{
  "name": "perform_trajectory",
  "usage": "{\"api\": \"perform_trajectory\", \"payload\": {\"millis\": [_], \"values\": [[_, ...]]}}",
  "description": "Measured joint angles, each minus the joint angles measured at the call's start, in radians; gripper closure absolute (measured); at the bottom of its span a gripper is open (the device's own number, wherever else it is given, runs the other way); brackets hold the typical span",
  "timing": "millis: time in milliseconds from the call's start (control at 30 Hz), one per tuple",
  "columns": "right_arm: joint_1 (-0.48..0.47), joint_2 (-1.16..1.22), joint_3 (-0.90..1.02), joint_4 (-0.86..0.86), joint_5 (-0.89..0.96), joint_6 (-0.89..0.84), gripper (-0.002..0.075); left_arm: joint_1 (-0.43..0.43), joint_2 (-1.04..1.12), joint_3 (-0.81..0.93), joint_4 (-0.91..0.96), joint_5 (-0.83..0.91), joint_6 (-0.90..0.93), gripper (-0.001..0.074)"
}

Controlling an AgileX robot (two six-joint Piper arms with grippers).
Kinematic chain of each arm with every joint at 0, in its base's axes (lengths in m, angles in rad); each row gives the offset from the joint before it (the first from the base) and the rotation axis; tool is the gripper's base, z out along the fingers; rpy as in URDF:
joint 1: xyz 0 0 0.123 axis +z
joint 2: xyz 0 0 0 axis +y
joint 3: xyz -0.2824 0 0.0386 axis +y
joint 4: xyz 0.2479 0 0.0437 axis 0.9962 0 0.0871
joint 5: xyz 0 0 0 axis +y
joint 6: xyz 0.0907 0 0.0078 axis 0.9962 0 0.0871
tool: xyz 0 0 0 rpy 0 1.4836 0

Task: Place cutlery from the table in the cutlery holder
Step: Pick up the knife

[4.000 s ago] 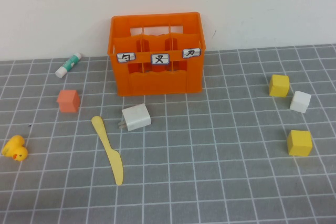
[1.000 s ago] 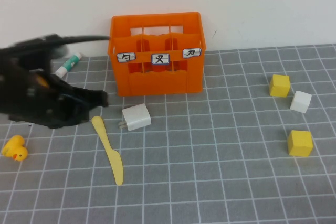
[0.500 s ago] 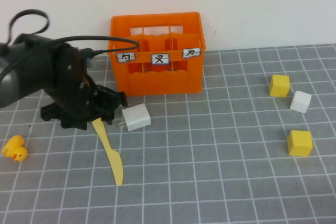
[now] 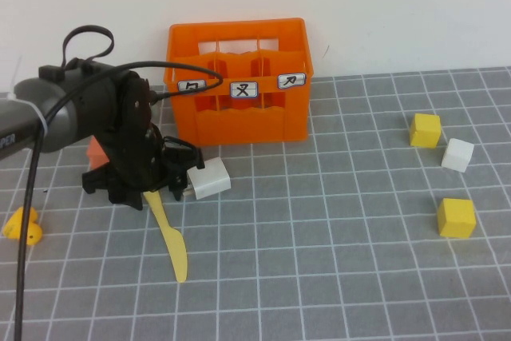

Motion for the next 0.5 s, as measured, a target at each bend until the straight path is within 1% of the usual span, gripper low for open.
{"api": "perform_trajectory", "payload": {"millis": [300, 367, 467, 500], "values": [[0.000, 0.000, 0.000, 0.000, 0.000, 0.000, 0.0729, 0.000, 0.017, -0.006, 0.012, 0.011, -0.002, 0.0310], [0.000, 0.000, 0.000, 0.000, 0.000, 0.000, 0.0729, 0.000, 0.017, -0.008, 0.024, 0.022, 0.004, 0.0342], [0.000, 0.000, 0.000, 0.000, 0.000, 0.000, 0.0729, 0.000, 0.018, -0.008, 0.047, 0.034, 0.007, 0.0425], [0.000, 0.000, 0.000, 0.000, 0.000, 0.000, 0.0729, 0.000, 0.018, -0.008, 0.052, 0.038, 0.012, 0.0466]]}}
